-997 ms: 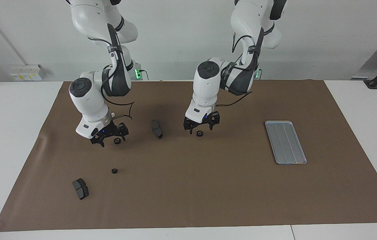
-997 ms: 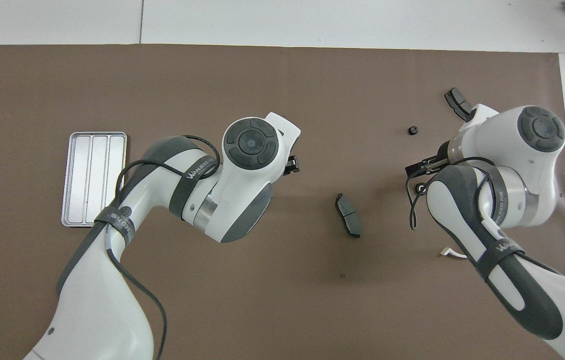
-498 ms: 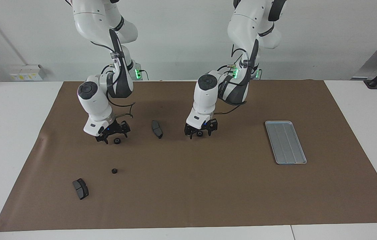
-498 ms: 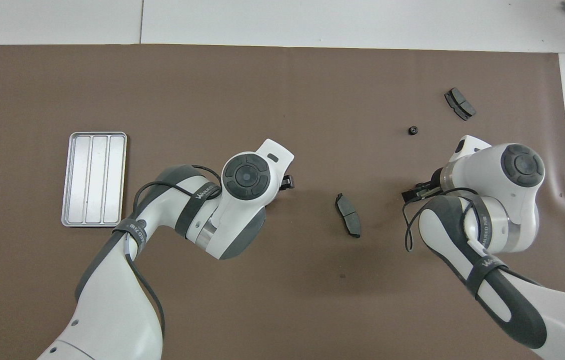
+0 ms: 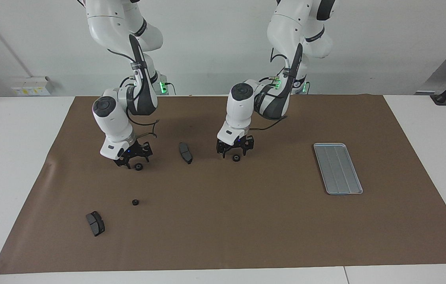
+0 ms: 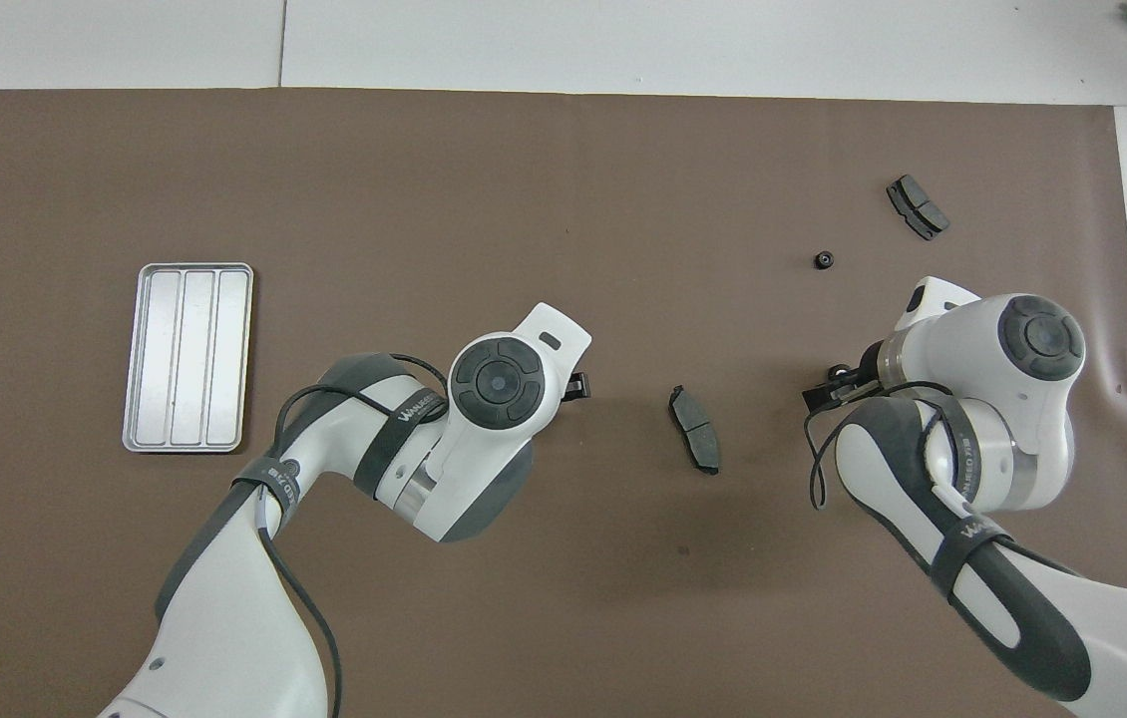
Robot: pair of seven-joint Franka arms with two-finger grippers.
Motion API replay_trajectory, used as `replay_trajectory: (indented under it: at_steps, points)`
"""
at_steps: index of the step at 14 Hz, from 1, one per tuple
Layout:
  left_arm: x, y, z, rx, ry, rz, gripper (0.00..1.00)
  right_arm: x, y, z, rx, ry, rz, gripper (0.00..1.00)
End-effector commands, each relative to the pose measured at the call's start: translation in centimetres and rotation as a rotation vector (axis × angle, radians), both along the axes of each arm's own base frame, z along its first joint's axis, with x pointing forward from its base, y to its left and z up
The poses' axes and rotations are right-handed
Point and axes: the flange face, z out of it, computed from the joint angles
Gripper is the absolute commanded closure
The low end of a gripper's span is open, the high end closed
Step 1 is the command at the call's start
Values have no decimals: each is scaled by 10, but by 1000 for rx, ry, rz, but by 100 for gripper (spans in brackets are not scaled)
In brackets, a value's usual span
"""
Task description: Pick bearing gear from pile to tray
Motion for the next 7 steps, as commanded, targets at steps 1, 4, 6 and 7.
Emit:
replay_trajectory:
  at_steps: [1, 4, 6, 7]
  points:
    - [-10, 10, -4, 2, -27, -27, 14, -9, -4, 3, 18, -25, 12, 59]
    - [-10, 10, -5, 0, -29, -30, 30, -7, 2, 4, 20, -25, -48, 100]
    - [-10, 10, -5, 0, -29, -30, 43, -2, 12, 11, 24, -33, -84, 100]
    - [-10, 10, -5, 1, -28, -30, 48, 2, 19, 19, 29, -40, -93, 100]
